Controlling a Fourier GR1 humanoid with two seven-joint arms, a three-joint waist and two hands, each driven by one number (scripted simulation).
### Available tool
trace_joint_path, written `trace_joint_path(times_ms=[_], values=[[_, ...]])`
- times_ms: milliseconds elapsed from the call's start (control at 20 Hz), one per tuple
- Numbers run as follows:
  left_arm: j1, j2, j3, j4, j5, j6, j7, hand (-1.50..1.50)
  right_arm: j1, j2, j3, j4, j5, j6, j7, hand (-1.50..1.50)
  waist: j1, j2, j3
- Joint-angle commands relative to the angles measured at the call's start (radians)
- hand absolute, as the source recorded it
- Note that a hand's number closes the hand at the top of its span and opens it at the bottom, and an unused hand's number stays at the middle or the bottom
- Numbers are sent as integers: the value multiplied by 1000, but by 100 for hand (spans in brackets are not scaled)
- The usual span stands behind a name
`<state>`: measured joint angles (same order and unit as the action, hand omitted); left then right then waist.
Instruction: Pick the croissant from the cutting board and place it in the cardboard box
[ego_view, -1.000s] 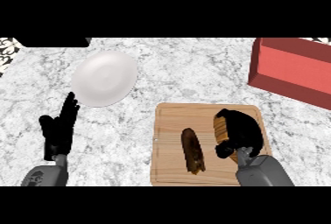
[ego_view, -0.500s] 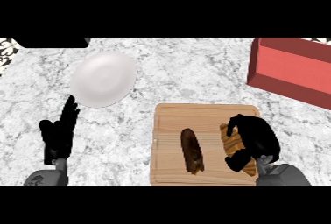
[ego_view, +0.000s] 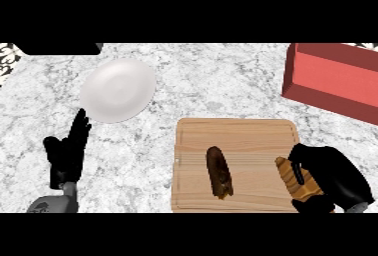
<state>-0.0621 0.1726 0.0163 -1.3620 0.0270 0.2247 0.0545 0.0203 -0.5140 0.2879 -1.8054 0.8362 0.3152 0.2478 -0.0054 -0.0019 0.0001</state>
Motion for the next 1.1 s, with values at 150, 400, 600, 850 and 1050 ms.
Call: trace_joint_path(times_ms=[150, 400, 600, 850, 1050], values=[[-12, 13, 35, 43, 11, -26, -30, 0, 110, -87, -134, -284, -63, 21, -77, 150, -7, -1, -1], [16, 28, 43, 10, 25, -44, -12, 0, 113, -94, -325, -513, -244, 122, 0, 150, -13, -5, -1], [-30, 14, 29, 11, -2, -18, 6, 0, 16, -120, -547, -556, -443, 215, 76, 150, -9, -2, -1], [10, 5, 34, -3, -10, -14, -17, 0, -73, -180, -731, -472, -537, 280, 95, 150, 0, -1, 0], [-17, -29, 9, 87, -27, -32, -74, 0, -290, -234, -652, -252, -452, 242, 104, 150, 16, 5, -1]])
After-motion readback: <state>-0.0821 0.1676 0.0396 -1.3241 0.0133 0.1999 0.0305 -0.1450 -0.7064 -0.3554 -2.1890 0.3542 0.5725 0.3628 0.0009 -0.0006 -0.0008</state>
